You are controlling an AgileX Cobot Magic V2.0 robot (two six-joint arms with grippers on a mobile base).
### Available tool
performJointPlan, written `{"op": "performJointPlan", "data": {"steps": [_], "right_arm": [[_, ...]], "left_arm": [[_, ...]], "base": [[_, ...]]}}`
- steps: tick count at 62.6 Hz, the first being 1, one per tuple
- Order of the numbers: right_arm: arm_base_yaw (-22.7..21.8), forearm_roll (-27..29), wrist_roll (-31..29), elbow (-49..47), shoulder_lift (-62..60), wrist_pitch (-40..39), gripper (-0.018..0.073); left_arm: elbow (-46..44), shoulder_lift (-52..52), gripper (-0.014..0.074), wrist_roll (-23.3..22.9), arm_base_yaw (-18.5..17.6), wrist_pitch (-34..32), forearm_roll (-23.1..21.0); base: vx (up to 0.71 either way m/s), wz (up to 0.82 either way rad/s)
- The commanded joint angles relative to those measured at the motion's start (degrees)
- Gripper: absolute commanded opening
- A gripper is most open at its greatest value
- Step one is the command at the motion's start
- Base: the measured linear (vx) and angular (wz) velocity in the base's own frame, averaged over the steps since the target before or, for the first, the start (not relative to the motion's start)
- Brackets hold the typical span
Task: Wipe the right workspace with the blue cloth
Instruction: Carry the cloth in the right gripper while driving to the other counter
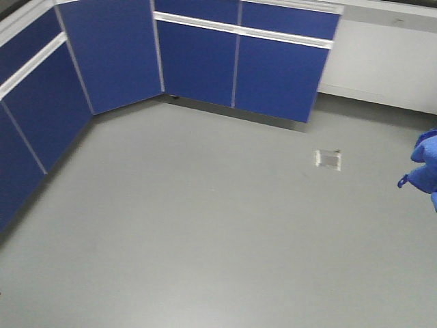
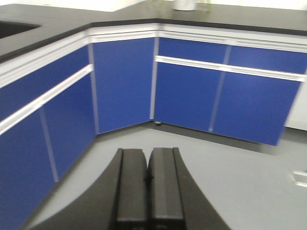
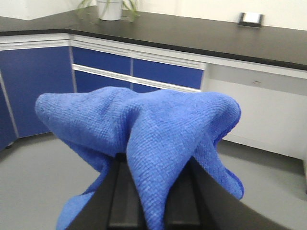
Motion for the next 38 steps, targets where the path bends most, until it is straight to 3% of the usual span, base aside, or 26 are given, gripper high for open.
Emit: {"op": "performJointPlan", "data": {"steps": [1,38], "right_arm": [[-0.2,-0.6,-0.7,-1.7,0.4,-5.0,-0.0001],[-0.2,-0.6,-0.7,-1.7,0.4,-5.0,-0.0001]], "left_arm": [[1.7,-0.9,-0.0006,-0.5,-0.3,-4.6,0.1],[1.7,-0.9,-0.0006,-0.5,-0.3,-4.6,0.1]], "base": [[-0.11,-0.46],[-0.06,-0.40]]}}
